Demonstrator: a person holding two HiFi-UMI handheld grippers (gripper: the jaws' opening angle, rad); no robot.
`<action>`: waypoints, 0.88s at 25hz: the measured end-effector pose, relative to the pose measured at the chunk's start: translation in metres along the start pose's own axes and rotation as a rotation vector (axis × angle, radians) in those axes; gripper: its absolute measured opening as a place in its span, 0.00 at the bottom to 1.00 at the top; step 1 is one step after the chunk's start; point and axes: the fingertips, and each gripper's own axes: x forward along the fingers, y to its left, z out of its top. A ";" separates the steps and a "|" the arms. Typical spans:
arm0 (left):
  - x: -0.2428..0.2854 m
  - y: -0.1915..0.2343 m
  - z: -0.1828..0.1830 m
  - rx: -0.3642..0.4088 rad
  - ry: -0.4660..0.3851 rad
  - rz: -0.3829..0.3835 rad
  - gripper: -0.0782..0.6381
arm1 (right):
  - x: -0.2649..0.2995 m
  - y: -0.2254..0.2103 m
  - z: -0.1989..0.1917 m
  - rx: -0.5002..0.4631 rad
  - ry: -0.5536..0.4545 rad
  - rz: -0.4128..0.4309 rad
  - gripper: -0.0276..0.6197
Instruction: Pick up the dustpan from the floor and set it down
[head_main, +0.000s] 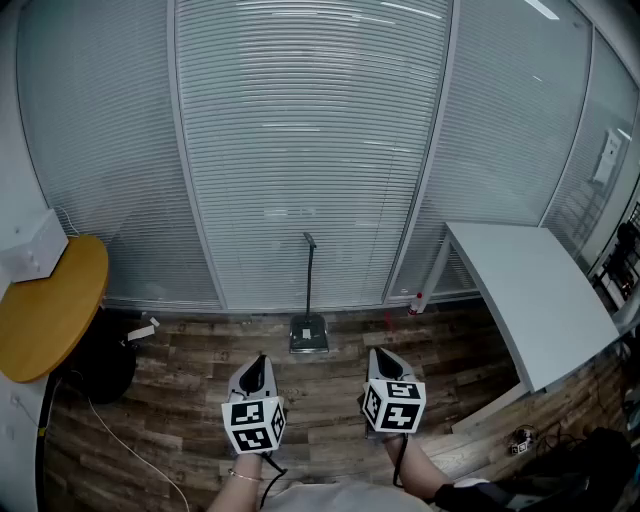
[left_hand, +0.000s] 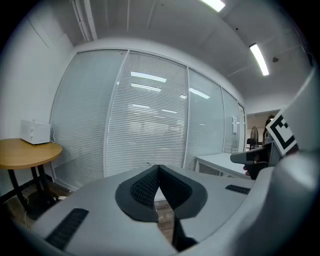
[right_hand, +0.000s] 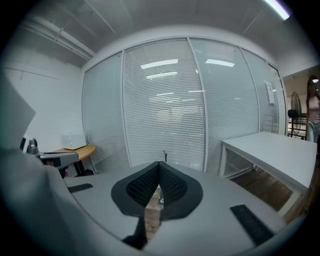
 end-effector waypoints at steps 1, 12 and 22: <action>0.000 0.002 0.001 0.002 0.000 -0.001 0.13 | 0.001 0.002 0.000 0.000 0.000 -0.003 0.09; 0.002 0.028 0.007 0.047 -0.004 -0.031 0.13 | 0.014 0.025 -0.004 0.082 0.003 -0.009 0.09; 0.021 0.050 -0.008 0.017 0.027 -0.024 0.13 | 0.029 0.028 -0.021 0.115 0.043 -0.033 0.09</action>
